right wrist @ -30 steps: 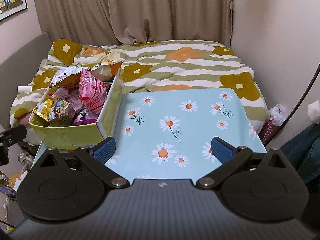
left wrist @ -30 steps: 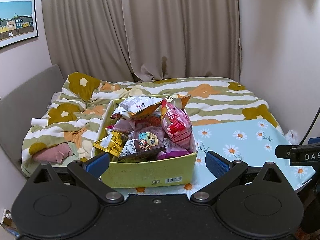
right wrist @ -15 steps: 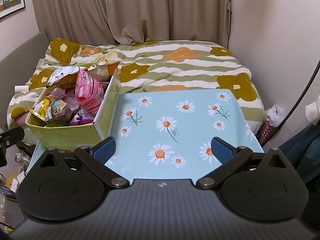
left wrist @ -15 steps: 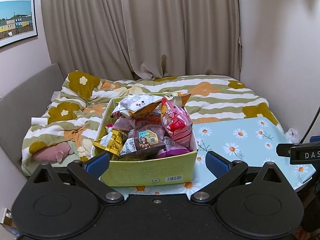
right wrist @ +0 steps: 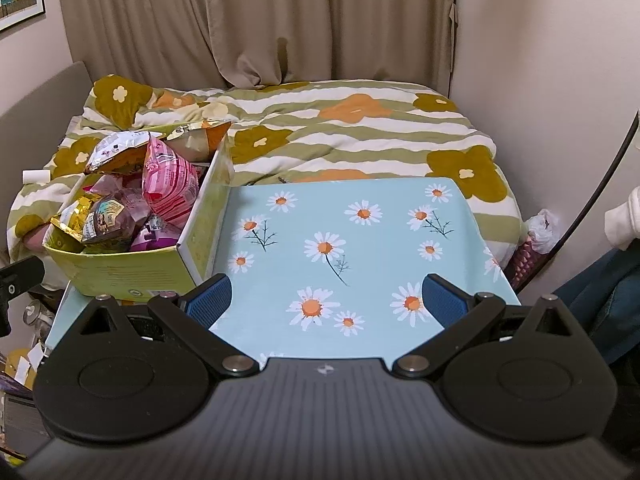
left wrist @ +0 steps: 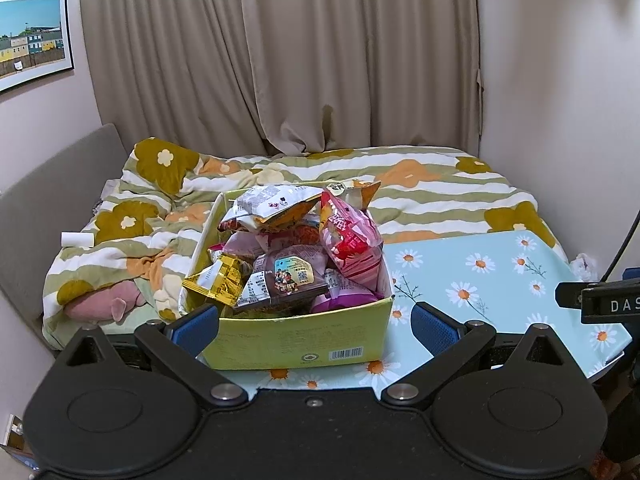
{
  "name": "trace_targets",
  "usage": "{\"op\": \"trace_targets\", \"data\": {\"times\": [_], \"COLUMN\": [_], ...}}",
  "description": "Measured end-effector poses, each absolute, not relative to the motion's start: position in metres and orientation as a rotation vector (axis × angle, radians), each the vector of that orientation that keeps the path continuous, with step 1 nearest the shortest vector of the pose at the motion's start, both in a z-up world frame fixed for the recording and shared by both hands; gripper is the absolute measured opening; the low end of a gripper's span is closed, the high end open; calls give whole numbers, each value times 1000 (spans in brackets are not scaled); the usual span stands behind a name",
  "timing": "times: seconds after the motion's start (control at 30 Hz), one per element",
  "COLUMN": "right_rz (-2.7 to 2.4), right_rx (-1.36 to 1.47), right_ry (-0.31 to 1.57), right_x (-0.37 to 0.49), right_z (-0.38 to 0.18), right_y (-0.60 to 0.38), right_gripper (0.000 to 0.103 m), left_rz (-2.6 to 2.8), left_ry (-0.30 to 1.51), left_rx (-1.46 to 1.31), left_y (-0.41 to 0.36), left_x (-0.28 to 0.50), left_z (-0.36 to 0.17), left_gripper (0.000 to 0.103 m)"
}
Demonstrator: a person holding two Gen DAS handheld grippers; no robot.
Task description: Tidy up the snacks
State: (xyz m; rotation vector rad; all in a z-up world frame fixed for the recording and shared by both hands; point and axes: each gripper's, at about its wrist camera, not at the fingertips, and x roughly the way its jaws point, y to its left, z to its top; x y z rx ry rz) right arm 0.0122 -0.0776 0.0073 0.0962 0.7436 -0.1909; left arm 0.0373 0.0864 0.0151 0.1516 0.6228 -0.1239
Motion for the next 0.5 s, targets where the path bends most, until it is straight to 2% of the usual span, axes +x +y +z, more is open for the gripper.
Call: {"op": "trace_targets", "data": {"times": [0.5], "right_rz": [-187], "right_rx": [82], "right_ry": [740], "right_x": [13], "right_z": [10], "right_y": [-75], "right_gripper": [103], "left_rz": [-119], "left_ry": [629], "left_rx": [150], "left_y": [88], "left_x": [39], "left_z": [15], "left_gripper": [103]}}
